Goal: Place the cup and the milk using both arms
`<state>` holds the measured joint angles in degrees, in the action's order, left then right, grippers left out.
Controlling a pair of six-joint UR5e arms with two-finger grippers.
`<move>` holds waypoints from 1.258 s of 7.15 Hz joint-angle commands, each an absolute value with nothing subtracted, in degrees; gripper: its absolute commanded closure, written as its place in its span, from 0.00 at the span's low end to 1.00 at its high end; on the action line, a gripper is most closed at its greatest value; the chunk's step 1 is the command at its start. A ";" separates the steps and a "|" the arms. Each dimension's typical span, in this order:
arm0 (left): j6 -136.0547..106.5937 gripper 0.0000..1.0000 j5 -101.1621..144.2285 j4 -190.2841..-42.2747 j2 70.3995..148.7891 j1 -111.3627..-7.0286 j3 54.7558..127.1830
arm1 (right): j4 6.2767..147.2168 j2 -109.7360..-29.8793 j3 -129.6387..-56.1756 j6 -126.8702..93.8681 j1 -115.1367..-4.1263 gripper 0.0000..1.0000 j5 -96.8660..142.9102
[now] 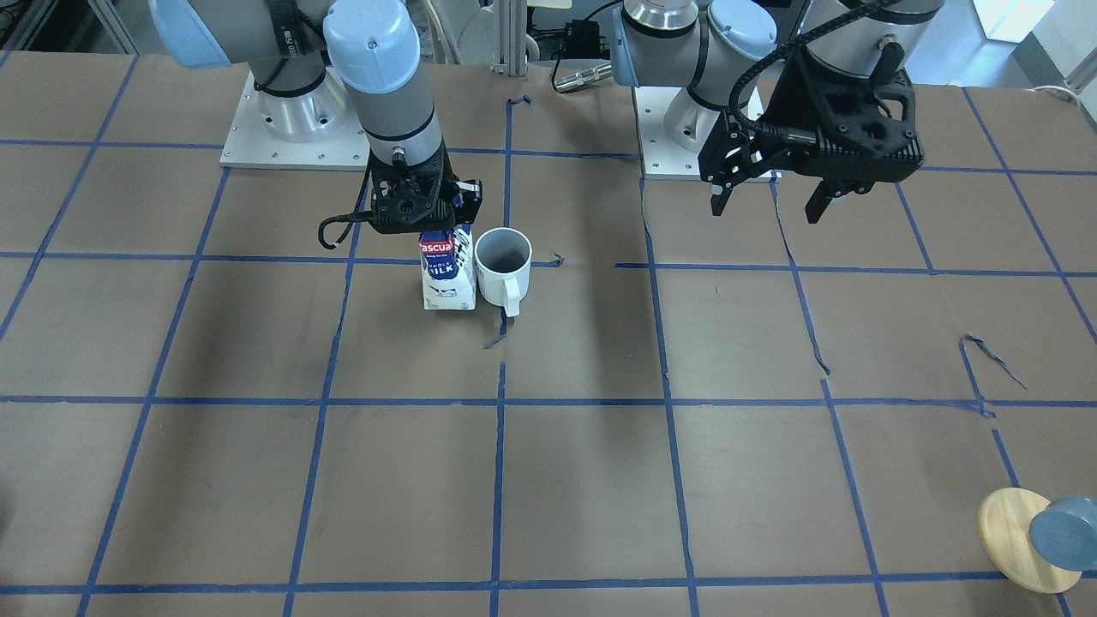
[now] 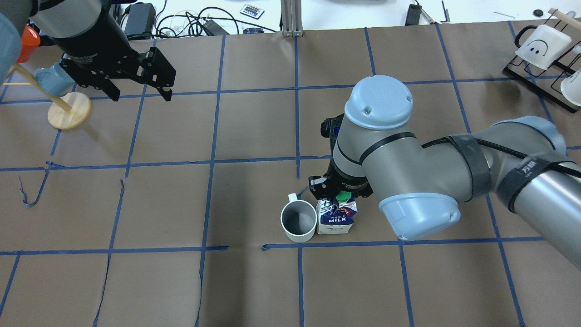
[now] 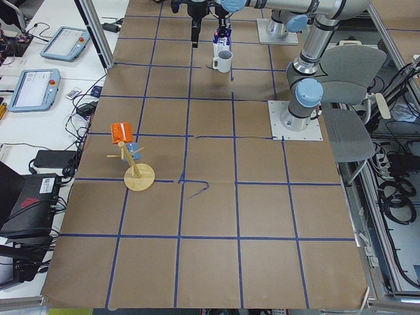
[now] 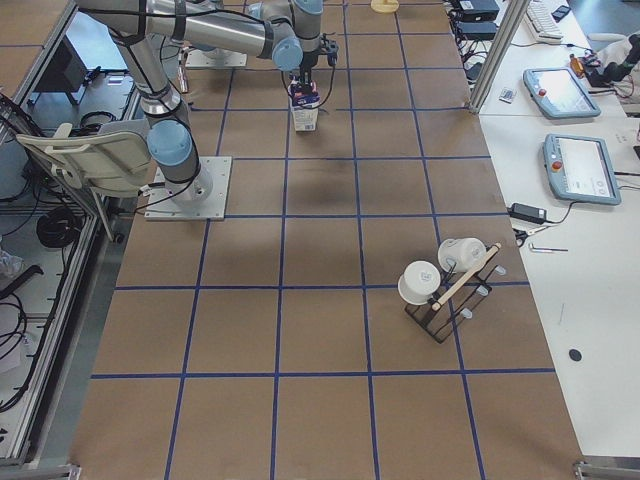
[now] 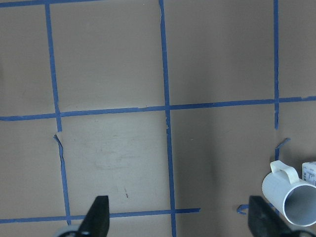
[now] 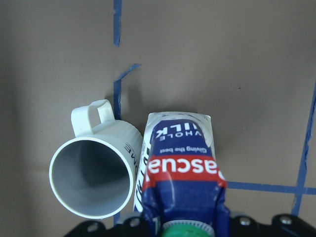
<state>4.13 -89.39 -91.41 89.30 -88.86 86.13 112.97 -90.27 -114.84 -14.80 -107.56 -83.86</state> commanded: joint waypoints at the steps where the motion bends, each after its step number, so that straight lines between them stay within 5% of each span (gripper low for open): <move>1: 4.22 0.00 -89.47 -91.41 89.30 -88.86 86.13 | 113.03 -89.91 -114.87 -14.77 -107.93 0.04 -84.28; 3: 4.13 0.00 -89.38 -91.41 89.38 -88.86 86.05 | 113.11 -89.91 -114.09 -14.41 -107.93 0.00 -84.46; 7: 4.22 0.00 -89.30 -91.41 89.47 -89.03 86.22 | 93.01 -84.92 -86.11 -6.01 -99.79 0.00 -90.77; 9: 4.39 0.00 -89.38 -91.41 89.38 -89.03 86.31 | 94.04 -84.64 -84.29 3.82 -90.92 0.00 -90.09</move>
